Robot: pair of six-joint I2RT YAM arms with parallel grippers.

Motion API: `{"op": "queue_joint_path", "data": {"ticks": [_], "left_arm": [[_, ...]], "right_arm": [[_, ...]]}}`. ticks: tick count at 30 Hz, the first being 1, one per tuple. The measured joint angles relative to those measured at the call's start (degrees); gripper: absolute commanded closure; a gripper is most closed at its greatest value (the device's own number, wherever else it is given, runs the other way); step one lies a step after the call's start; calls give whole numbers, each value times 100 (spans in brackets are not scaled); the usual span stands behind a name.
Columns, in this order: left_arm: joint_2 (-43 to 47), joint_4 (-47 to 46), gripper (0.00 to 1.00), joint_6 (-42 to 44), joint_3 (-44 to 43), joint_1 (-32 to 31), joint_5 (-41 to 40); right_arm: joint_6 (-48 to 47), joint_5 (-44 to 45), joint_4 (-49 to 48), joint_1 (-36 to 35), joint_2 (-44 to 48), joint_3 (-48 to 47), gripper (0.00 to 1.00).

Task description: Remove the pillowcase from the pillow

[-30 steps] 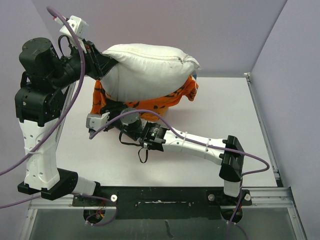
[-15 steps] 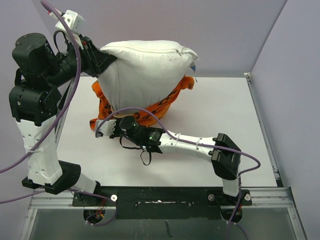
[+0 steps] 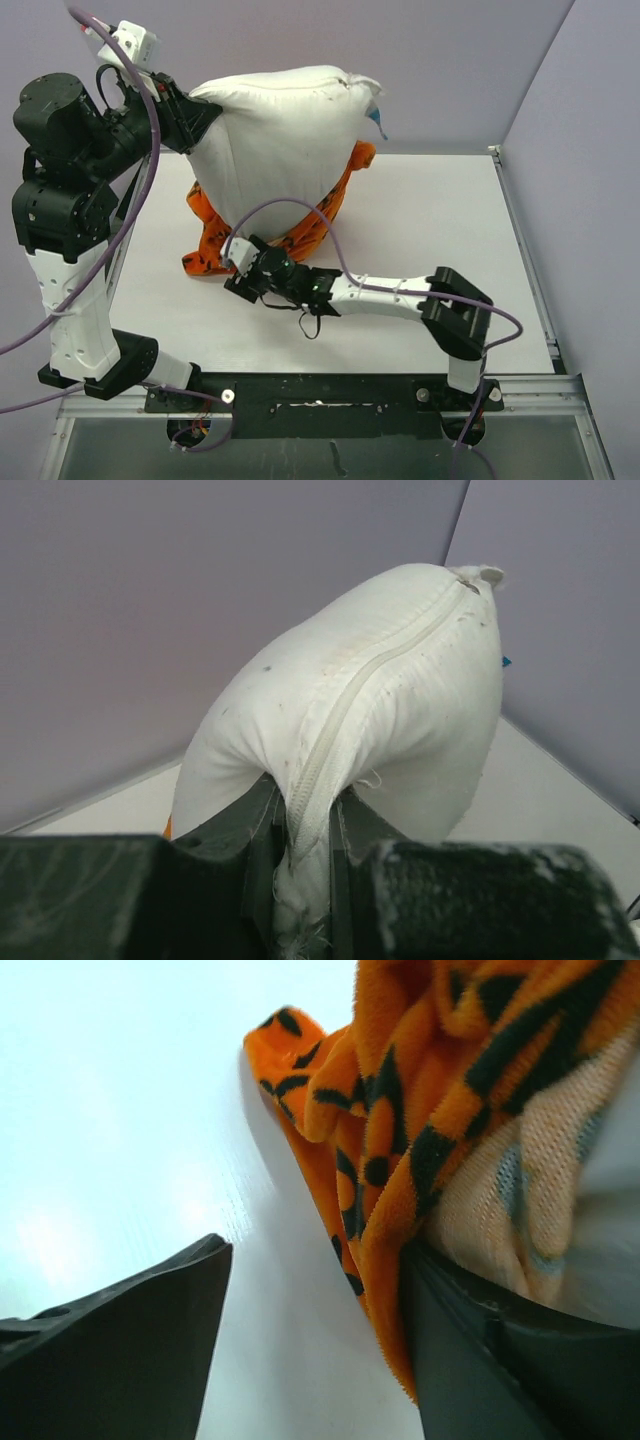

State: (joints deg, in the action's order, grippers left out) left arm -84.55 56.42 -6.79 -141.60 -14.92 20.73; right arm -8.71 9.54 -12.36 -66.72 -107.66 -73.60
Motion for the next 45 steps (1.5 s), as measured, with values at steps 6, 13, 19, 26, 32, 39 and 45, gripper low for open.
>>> {"op": "queue_joint_path", "data": {"ticks": [6, 13, 19, 26, 32, 39, 45], "left_arm": [[313, -520, 100, 72, 149, 2, 81], [691, -699, 100, 144, 350, 2, 330], [765, -688, 100, 94, 431, 2, 599], [800, -695, 100, 17, 442, 2, 769], [811, -695, 100, -4, 452, 2, 782], [890, -743, 100, -7, 640, 2, 785], [857, -713, 100, -63, 549, 2, 841]], "right_arm": [[966, -511, 498, 535, 1746, 306, 18], [2319, -605, 741, 1569, 3880, 745, 18], [3150, -581, 1342, 2761, 4444, 673, 21], [3740, -813, 1952, 3375, 3954, 243, 23], [4256, -1108, 1773, 3375, 3845, 387, 33], [4739, -1370, 1233, 3215, 3440, 579, 63], [4953, -717, 1174, 2865, 2859, 1067, 74]]}}
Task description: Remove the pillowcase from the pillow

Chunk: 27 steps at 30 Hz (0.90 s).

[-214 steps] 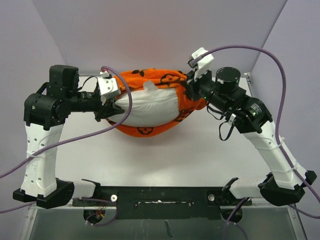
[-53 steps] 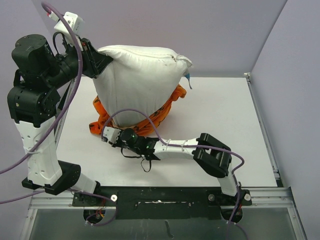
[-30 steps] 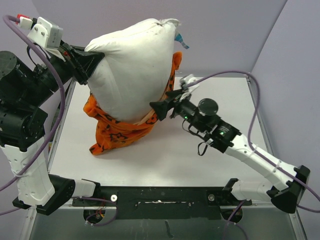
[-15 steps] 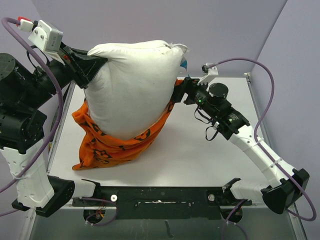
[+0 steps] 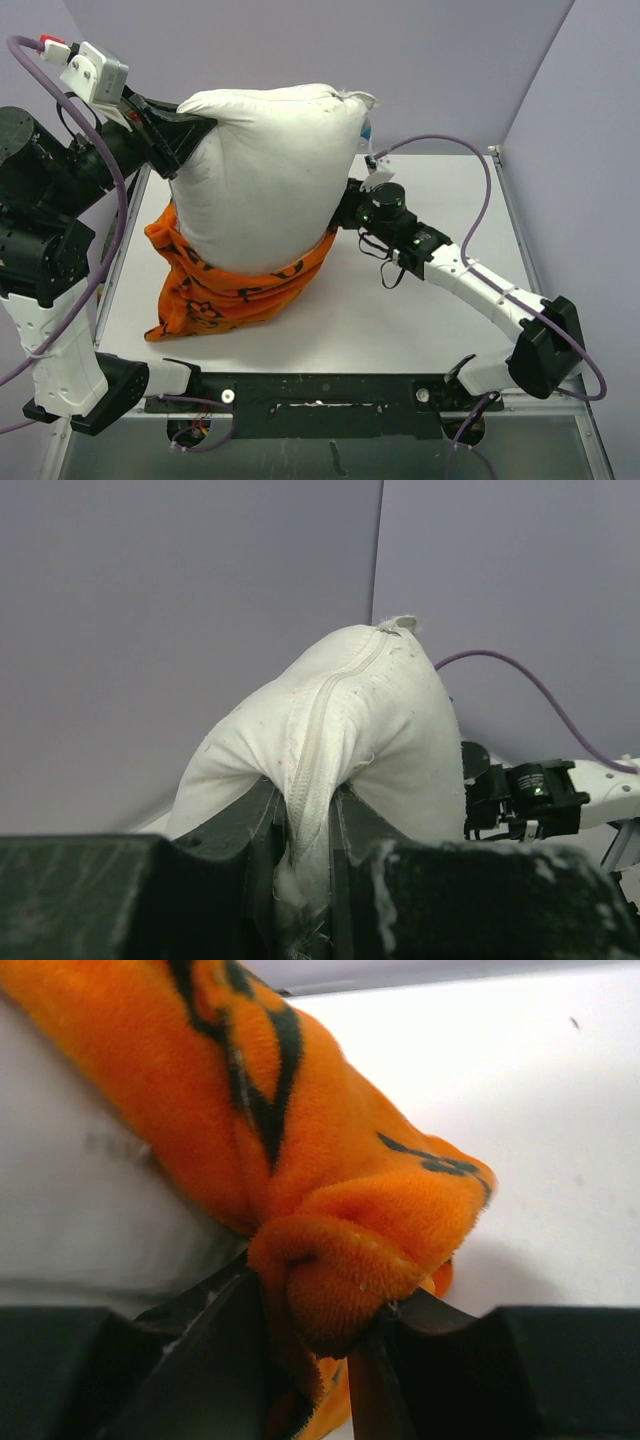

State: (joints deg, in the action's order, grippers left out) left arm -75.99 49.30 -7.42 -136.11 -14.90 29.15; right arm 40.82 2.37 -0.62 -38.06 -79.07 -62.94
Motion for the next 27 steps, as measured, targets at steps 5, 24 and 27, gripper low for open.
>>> {"op": "queue_joint_path", "data": {"ticks": [5, 24, 27], "left_arm": [[-44, 20, 100, -199, -216, 0, 131], [-127, -525, 100, 48, -225, 0, -372], [-400, -776, 100, 83, -557, 0, -542]], "right_arm": [[476, 645, 66, -107, -656, 684, 75], [9, 962, 144, -125, -796, 627, 18], [-664, 916, 221, 361, 96, 179, 17]]}}
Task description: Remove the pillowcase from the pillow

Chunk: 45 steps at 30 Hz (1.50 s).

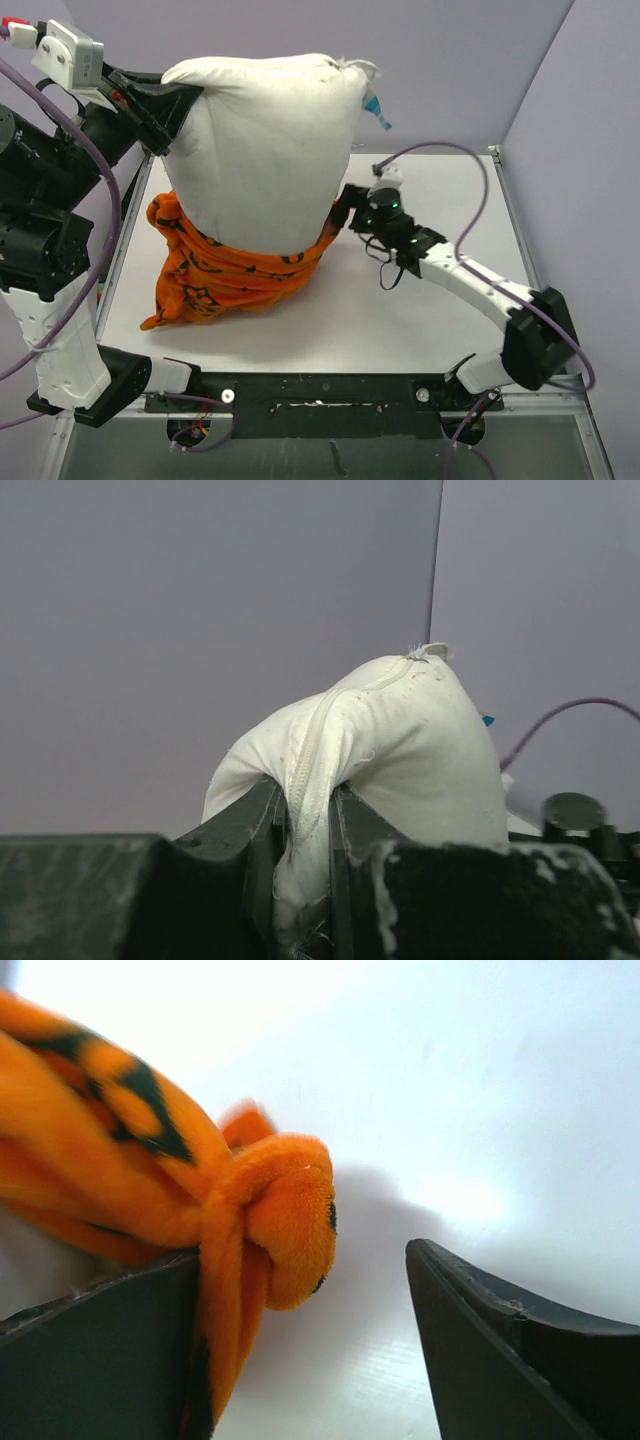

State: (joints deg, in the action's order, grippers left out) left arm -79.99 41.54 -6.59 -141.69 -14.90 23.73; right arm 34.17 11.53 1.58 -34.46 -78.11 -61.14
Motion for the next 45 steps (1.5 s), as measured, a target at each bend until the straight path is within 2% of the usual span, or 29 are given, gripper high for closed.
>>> {"op": "queue_joint_path", "data": {"ticks": [4, 8, 15, 20, 23, 26, 31, 34, 39, 45], "left_arm": [[-756, -284, 100, -190, -905, 0, -76], [-1038, -695, 100, -710, -953, 0, 55], [-1082, -1464, 100, -1475, -754, 0, 284], [-1080, -2041, 100, -1040, -640, -4, -149], [-1073, -2186, 100, -636, -487, -4, -433], [-929, -2295, 100, -363, 31, -4, -498], [-868, -2022, 100, -295, 476, -2, -125], [-868, -1781, 100, -264, 496, 0, 116], [-898, -1655, 100, -317, 195, 2, 409], [-944, -1849, 100, -614, -697, 4, 715]], "right_arm": [[-686, -127, -17, 337, 1408, -149, 17], [-1012, -144, 96, 407, 2494, 221, 18], [-1147, -57, 990, 404, 3659, 1141, 20], [-1316, -363, 1440, 404, 3923, 1631, 17], [-1550, -748, 1386, 372, 3663, 1871, 13], [-1919, -1005, 1110, 125, 3108, 2175, 7], [-2785, -1274, 715, -535, 1832, 2494, 4], [-3230, -1462, 299, -562, 1064, 2490, 4], [-3628, -1742, -413, -446, 363, 2487, 4], [-3849, -2020, -1480, -400, 166, 2518, 4]]}}
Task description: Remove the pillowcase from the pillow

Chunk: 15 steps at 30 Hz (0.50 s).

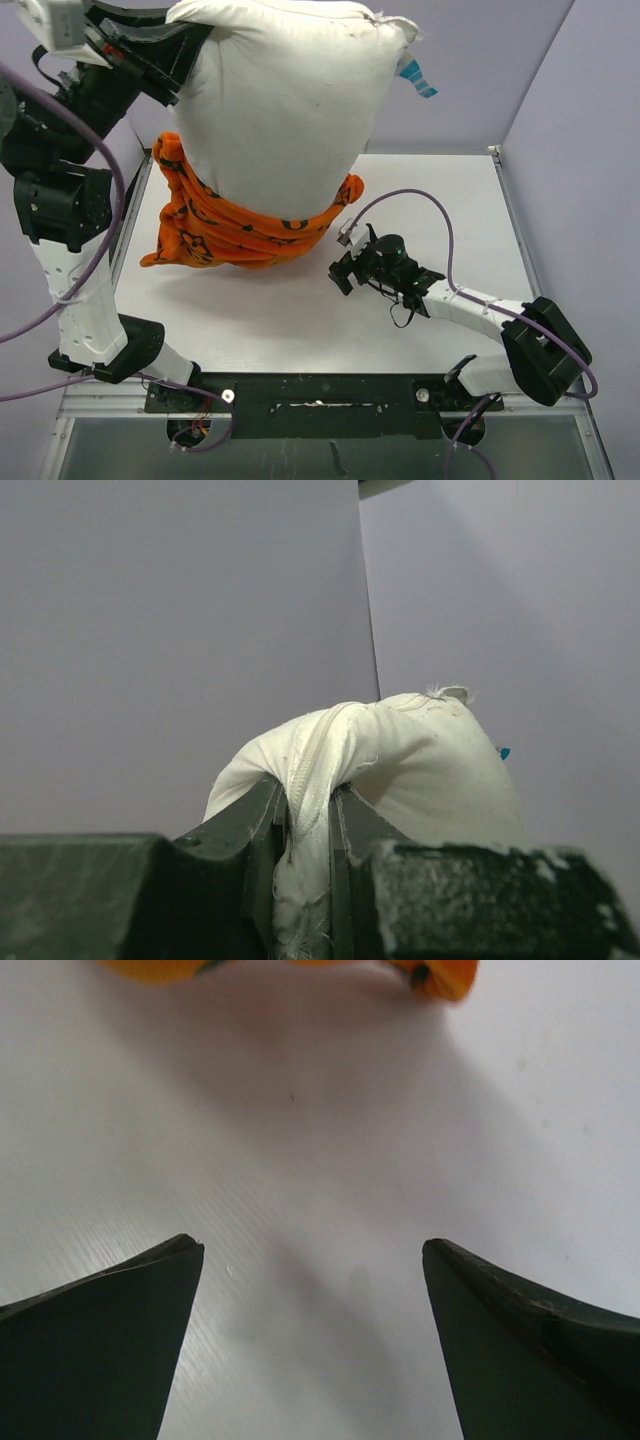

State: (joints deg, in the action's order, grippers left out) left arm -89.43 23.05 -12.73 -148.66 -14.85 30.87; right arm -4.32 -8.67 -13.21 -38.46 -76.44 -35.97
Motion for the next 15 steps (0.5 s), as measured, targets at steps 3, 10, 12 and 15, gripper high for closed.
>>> {"op": "queue_joint_path", "data": {"ticks": [3, 10, 12, 15], "left_arm": [[24, -380, 100, -118, -201, 0, 96], [170, -748, 100, -278, -236, 0, 389], [203, -763, 100, -273, -234, 0, 413], [234, -828, 100, -262, -205, 0, 417]], "right_arm": [[-81, -92, -413, 26, 0, 24, 4], [-203, -708, -1045, 553, 11, 50, 10], [-247, -977, -1078, 695, 11, 50, 15], [-240, -1567, -1132, 715, -59, 50, 24]]}}
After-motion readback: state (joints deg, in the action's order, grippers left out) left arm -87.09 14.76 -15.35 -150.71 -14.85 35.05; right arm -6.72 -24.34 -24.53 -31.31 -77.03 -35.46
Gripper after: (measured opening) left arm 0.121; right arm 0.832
